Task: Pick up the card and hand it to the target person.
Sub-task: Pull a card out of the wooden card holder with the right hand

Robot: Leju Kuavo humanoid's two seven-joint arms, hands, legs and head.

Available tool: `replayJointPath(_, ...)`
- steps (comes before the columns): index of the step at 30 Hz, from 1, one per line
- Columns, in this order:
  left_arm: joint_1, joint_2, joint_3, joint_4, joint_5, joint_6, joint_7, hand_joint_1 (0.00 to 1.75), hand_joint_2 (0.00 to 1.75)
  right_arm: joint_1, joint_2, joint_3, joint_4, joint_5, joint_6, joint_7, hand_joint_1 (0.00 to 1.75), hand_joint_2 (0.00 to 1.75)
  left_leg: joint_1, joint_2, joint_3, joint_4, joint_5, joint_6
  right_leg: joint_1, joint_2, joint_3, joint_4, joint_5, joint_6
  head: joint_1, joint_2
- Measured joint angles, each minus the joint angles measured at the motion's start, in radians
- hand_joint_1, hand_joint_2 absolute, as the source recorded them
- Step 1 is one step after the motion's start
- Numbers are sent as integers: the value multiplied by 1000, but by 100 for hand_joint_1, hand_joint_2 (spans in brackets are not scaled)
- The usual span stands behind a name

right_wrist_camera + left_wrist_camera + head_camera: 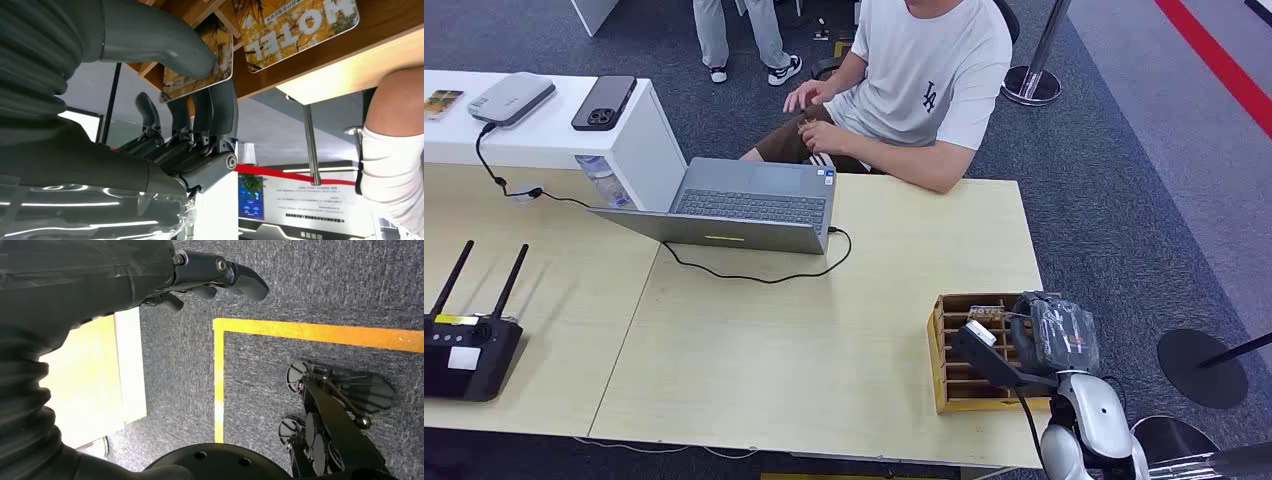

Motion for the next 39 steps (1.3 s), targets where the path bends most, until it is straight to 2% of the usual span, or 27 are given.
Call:
replayJointPath(5, 0, 1, 0, 0, -6, -67, -47, 0, 175, -1, 0, -1, 2, -3, 2, -4, 149, 175, 0, 0, 0, 0, 0, 0, 0, 0, 0, 0, 0, 0, 0, 0)
replayJointPath(9, 0, 1, -1, 0, -10, -83, -62, 0, 175, -2, 0, -1, 3, -3, 2, -5, 150, 175, 0, 0, 1, 0, 0, 0, 0, 0, 1, 0, 0, 0, 0, 0)
replayJointPath(20, 0, 4, -1, 0, -1, -85, -82, 0, 175, -1, 1, -2, 3, -14, 6, -18, 150, 175, 0, 0, 1, 0, 0, 0, 0, 0, 1, 0, 0, 0, 0, 0)
replayJointPath(31, 0, 6, -1, 0, 2, -85, -81, 0, 175, -1, 1, -6, 3, -99, 41, -76, 150, 175, 0, 0, 2, 0, 0, 0, 0, 0, 1, 0, 0, 0, 0, 0)
replayJointPath(39, 0, 7, -1, 0, 2, -85, -79, 0, 175, -2, 0, -14, 3, -98, 61, -73, 150, 175, 0, 0, 2, 0, 0, 0, 0, 0, 2, 0, 0, 0, 0, 0)
